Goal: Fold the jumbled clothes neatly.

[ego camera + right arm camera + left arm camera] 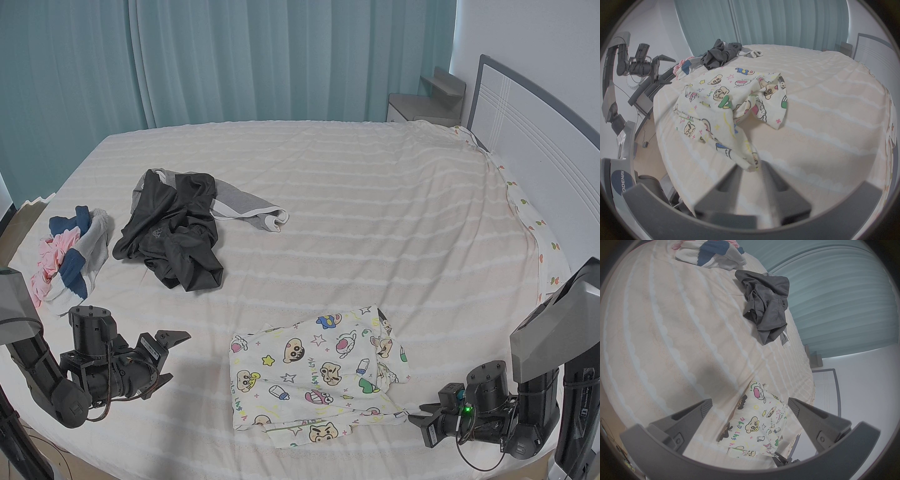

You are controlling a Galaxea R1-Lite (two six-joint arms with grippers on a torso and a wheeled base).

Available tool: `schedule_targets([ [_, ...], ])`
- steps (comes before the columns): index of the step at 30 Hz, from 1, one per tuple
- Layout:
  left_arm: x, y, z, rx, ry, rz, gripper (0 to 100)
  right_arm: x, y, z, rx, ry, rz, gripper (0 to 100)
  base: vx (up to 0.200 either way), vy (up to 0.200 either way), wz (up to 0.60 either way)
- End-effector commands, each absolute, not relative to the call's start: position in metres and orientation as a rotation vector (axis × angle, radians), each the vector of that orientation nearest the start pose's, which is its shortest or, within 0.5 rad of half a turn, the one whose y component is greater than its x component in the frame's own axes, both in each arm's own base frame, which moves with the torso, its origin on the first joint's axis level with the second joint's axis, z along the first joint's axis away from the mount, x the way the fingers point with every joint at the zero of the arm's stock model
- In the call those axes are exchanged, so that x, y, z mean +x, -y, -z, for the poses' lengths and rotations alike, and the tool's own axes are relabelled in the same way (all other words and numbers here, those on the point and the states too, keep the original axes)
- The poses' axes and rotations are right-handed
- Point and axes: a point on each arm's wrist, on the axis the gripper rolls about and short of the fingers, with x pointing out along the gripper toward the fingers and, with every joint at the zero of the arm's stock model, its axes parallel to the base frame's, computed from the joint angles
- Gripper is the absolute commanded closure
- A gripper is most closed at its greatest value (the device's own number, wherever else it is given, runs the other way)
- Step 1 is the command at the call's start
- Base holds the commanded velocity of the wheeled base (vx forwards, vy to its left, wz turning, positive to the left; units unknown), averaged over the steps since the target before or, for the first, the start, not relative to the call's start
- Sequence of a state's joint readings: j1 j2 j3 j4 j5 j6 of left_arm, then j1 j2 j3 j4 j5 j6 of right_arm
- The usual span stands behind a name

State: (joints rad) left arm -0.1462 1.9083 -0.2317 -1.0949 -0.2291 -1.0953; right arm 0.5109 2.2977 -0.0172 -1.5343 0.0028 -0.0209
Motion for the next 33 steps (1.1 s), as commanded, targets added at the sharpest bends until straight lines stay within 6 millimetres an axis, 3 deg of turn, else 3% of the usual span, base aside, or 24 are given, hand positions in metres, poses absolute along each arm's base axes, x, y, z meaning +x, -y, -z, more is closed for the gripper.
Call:
schedule_targets([
  [1, 0.238, 0.040, -0.045, -1.074, -0.726, 0.006, 0, 0.202, -0.099, 0.008, -0.164, -0.625, -0.459, 0, 0.000, 0.000, 0.00],
  [6, 0.238, 0.040, -0.045, -1.075, -0.726, 0.005, 0, 0.232, -0.092, -0.021, -0.102, -0.436, -0.398, 0, 0.000, 0.000, 0.00],
  [13, 0.240, 0.040, -0.042, -1.073, -0.734, 0.000, 0, 0.277, -0.110, -0.043, -0.054, -0.258, -0.418, 0, 0.000, 0.000, 0.00],
  [19, 0.240, 0.040, -0.042, -1.073, -0.735, -0.001, 0, 0.301, -0.151, -0.043, 0.156, -0.464, -0.455, 0, 0.000, 0.000, 0.00],
  [25, 0.240, 0.040, -0.041, -1.071, -0.738, -0.002, 0, 0.313, -0.161, -0.036, 0.303, -0.673, -0.457, 0, 0.000, 0.000, 0.00],
  [33, 0.241, 0.041, -0.039, -1.070, -0.743, -0.005, 0, 0.326, -0.168, -0.024, 0.328, -0.732, -0.466, 0, 0.000, 0.000, 0.00],
])
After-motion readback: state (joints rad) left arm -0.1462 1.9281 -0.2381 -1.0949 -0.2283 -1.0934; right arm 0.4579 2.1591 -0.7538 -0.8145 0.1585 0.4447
